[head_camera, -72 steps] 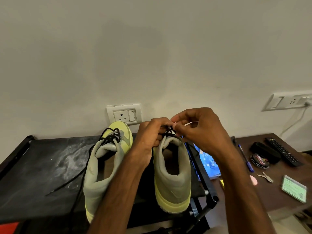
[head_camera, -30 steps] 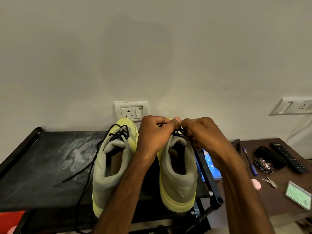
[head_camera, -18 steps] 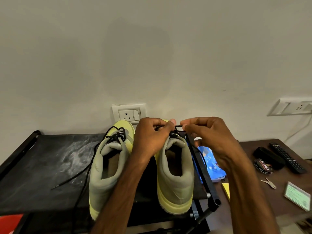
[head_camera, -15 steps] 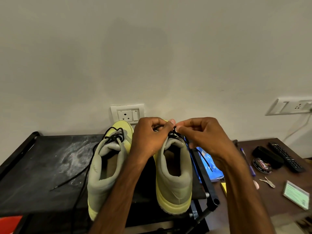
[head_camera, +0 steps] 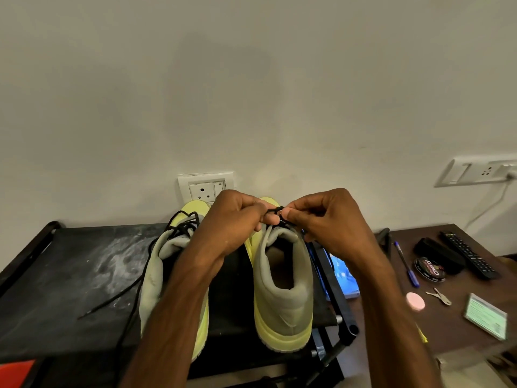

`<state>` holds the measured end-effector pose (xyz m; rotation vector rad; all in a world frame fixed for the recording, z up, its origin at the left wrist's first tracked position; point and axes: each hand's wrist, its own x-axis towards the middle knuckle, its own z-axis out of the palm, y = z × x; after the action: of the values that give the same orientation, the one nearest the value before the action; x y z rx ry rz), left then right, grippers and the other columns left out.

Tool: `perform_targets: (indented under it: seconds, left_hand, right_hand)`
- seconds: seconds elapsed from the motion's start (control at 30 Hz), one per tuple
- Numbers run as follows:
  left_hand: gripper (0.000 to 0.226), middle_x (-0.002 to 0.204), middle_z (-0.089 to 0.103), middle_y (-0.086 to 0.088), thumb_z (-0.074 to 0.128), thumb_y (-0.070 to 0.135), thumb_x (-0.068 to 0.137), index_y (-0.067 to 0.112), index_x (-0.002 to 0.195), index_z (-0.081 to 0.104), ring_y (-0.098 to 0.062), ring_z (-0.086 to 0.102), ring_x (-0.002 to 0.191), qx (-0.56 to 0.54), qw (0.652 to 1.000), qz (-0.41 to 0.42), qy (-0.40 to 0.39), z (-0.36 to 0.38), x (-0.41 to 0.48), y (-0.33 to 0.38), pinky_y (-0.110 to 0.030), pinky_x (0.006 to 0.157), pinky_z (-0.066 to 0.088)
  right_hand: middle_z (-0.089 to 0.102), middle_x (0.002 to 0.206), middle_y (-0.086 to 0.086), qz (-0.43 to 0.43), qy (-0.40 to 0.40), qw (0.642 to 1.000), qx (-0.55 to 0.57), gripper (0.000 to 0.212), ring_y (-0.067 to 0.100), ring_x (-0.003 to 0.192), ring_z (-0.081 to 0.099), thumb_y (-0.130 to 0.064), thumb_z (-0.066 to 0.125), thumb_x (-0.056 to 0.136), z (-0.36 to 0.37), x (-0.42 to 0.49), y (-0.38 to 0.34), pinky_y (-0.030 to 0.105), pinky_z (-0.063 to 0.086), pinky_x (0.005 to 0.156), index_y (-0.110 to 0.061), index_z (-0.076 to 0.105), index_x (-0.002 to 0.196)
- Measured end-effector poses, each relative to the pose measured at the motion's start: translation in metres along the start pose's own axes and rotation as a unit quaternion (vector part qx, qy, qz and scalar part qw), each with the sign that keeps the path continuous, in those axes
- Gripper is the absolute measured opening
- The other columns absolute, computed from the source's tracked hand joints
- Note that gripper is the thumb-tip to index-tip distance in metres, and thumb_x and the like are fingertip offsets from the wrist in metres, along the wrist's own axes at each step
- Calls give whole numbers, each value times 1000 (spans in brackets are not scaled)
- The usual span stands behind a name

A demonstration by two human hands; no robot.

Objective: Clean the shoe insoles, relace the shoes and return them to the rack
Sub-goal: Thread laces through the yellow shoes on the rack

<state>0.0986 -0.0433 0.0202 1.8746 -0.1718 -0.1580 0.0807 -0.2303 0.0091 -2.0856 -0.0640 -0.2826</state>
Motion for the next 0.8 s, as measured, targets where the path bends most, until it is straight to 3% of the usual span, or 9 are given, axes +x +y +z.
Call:
perform_targets:
  seconds: [0.07, 0.17, 0.3, 0.4, 0.53, 0.73, 0.8]
  left_hand:
    - [24, 82, 79, 2, 54, 13, 103, 12, 103, 78, -7, 64, 71, 16, 1000, 2, 3, -4, -1, 0, -33, 77, 58]
    - [18, 85, 79, 3, 62, 15, 100, 16, 102, 79, -12, 72, 86, 38, 999, 19, 8, -11, -2, 2, -33, 90, 57]
    - [14, 91, 77, 6, 71, 17, 93, 27, 94, 81, -8, 70, 92, 86, 995, 49, 8, -11, -4, 1, -30, 90, 54]
    - [5, 86, 77, 11, 78, 30, 87, 28, 91, 82, -4, 71, 85, 103, 992, 72, 16, -8, -3, 1, -27, 84, 56]
    - [8, 80, 76, 14, 82, 32, 83, 25, 89, 82, 0, 69, 77, 127, 985, 113, 37, -6, 0, -1, -22, 78, 56]
    - [5, 65, 70, 19, 86, 28, 79, 27, 82, 82, -2, 59, 59, 126, 985, 117, 33, -5, 3, -4, -21, 67, 51]
    - [7, 68, 71, 19, 87, 29, 77, 28, 80, 81, -6, 63, 62, 126, 985, 115, 37, -4, 3, -4, -21, 69, 54]
  right_hand:
    - [76, 73, -6, -5, 2, 1000, -4, 8, 8, 66, 69, -27, 80, 88, 0, 0, 0, 32, 58, 65, -21, 84, 92]
    - [77, 77, -6, -9, 2, 1000, -9, 9, 12, 72, 72, -26, 80, 88, 0, 1, 0, 36, 62, 73, -21, 84, 93]
    - [78, 79, -7, -9, 6, 1000, -20, 9, 9, 74, 73, -26, 81, 88, 1, 2, 0, 33, 62, 73, -20, 84, 93]
    - [78, 78, -8, -16, 7, 999, -31, 8, 6, 73, 73, -25, 81, 87, 1, 2, -1, 29, 61, 71, -21, 84, 93]
    - [76, 73, -11, -23, 1, 999, -32, 7, 1, 66, 69, -25, 82, 86, 1, 2, -2, 19, 53, 62, -23, 84, 93]
    - [78, 79, -9, -21, -7, 1000, -12, 9, 3, 72, 71, -24, 80, 88, 0, 2, 0, 23, 55, 67, -21, 84, 96]
    - [78, 82, -8, -20, -11, 1000, -8, 10, 5, 75, 73, -24, 79, 88, 0, 2, 2, 26, 58, 70, -20, 84, 97]
